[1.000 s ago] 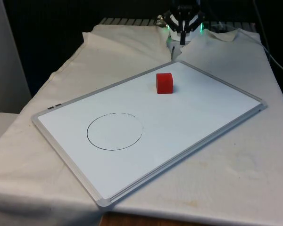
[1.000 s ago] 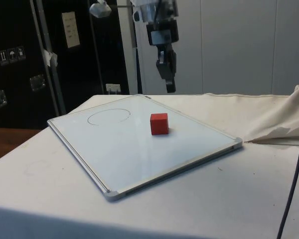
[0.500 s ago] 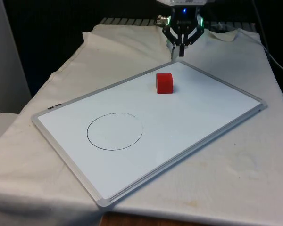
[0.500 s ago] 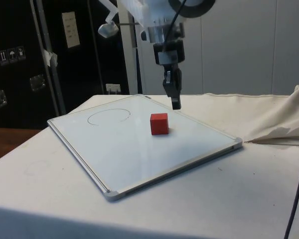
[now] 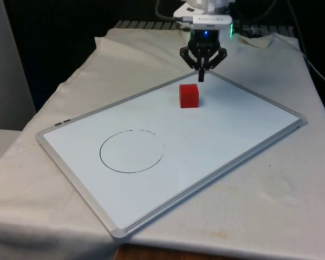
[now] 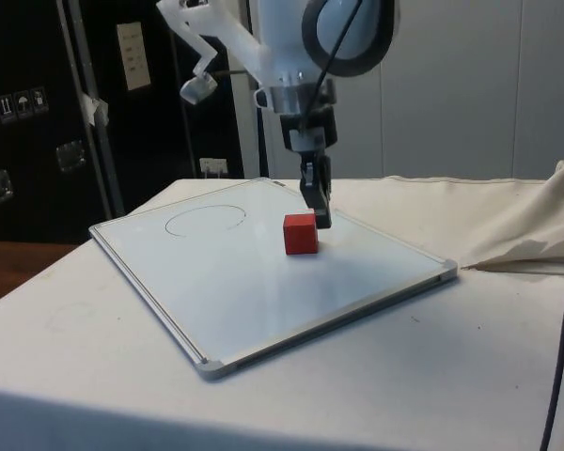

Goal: Push the cube into the marked area.

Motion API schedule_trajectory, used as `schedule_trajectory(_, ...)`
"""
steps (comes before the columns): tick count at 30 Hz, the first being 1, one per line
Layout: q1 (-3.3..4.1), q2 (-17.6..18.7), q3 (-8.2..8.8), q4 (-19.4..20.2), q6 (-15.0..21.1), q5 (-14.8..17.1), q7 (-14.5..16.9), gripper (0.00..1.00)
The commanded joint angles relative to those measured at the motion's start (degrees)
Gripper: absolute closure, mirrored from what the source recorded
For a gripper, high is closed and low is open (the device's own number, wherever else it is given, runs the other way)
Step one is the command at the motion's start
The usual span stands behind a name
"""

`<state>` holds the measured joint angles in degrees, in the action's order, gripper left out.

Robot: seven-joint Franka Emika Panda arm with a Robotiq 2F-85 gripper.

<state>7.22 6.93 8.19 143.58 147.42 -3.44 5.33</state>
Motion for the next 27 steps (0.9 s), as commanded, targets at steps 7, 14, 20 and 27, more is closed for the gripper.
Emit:
schedule_trajectory(7,0.11,5.16,0.57,-2.12,2.69,-1.26,1.26,1.00)
schedule_trajectory(14,0.11,9.17,0.69,-4.07,4.41,-1.20,1.72,1.00)
schedule_trajectory(20,0.11,10.77,0.80,-5.16,4.76,-1.20,1.83,1.00)
schedule_trajectory(27,0.06,11.86,0.86,-6.13,5.04,-1.03,1.60,1.00)
